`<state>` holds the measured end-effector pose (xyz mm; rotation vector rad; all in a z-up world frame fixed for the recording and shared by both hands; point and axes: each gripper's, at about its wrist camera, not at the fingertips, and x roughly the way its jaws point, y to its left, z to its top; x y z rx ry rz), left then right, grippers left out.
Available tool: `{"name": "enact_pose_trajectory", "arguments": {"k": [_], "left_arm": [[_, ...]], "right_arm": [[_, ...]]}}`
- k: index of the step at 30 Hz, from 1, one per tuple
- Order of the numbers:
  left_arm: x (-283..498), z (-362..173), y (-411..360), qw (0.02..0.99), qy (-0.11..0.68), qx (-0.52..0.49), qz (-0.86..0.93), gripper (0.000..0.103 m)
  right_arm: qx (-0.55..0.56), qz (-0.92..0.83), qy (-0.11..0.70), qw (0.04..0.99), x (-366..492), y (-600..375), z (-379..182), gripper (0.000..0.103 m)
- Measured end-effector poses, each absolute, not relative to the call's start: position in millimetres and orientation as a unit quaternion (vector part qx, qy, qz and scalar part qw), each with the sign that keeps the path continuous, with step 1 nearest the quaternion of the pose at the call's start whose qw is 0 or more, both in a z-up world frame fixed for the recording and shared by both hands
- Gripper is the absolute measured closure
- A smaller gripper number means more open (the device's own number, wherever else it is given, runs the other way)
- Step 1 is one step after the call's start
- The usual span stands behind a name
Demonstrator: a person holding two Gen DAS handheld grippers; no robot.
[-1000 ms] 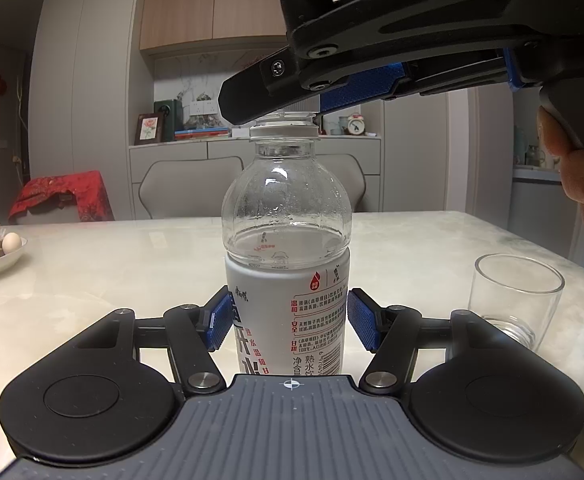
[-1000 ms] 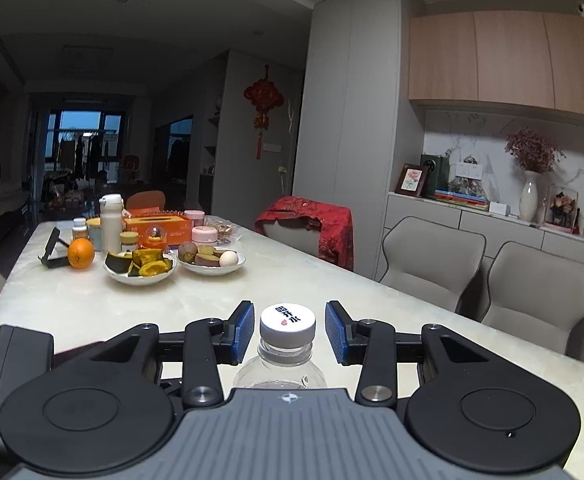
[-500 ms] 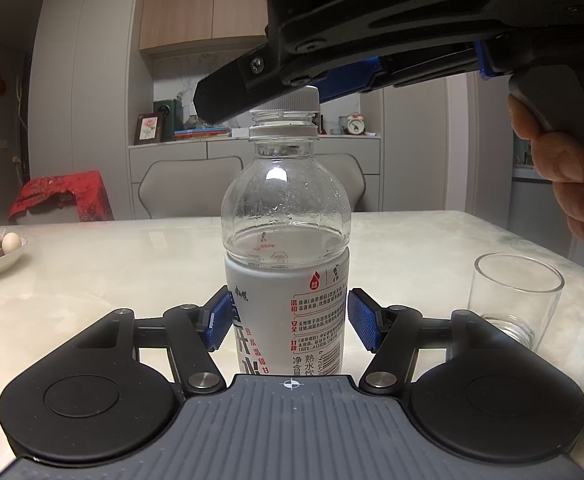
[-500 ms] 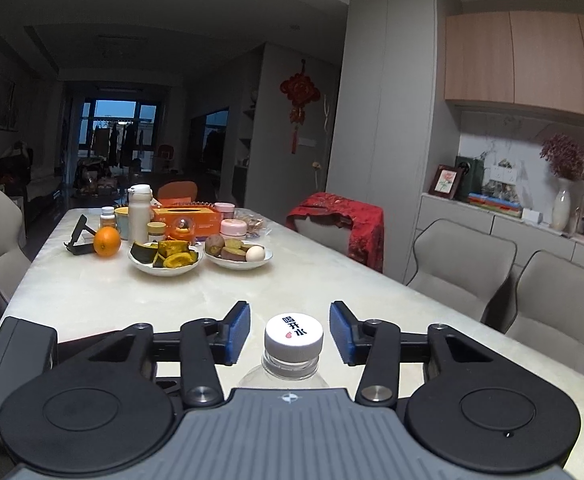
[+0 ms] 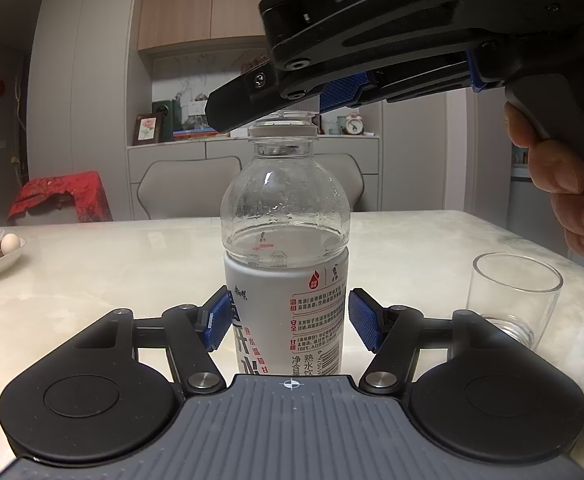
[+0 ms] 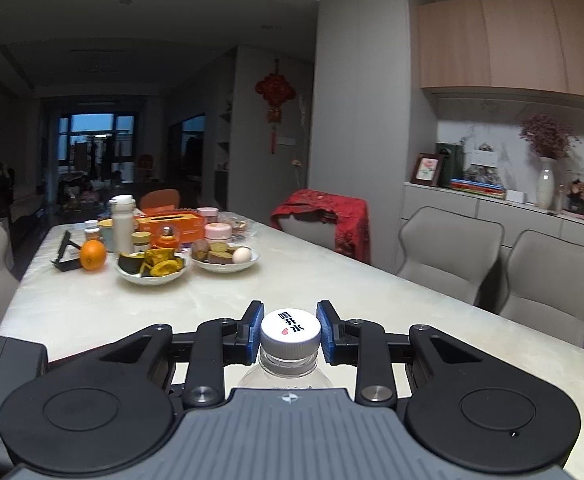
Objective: Unscrew bottle cap and pour
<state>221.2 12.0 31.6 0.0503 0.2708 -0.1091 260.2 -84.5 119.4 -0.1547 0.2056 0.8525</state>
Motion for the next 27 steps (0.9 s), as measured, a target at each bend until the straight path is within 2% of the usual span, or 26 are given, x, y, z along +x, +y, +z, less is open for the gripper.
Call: {"name": "enact_pose_trajectory", "arguments": {"k": [11,15,21,27], "left_arm": [[221.0,31.9,11.9,0.989,0.135,0.024,-0.054,0.041],[220.5,31.8,12.4,0.989,0.135,0.024,-0.054,0.041],[219.8,30.8,11.0,0.989,0.135,0.025,-0.054,0.041],[220.5,30.4,11.5,0.989,0.135,0.025,-0.055,0.041]], "right_arm": [[-0.062,0.384,0.1,0.916,254.3,-80.1,118.9,0.071],[-0.057,0.374,0.1,0.92,252.1,-78.5,118.7,0.068],[-0.066,0.374,0.096,0.92,252.9,-82.4,119.8,0.05],[-0.091,0.392,0.086,0.911,257.1,-89.9,121.9,0.049]]}}
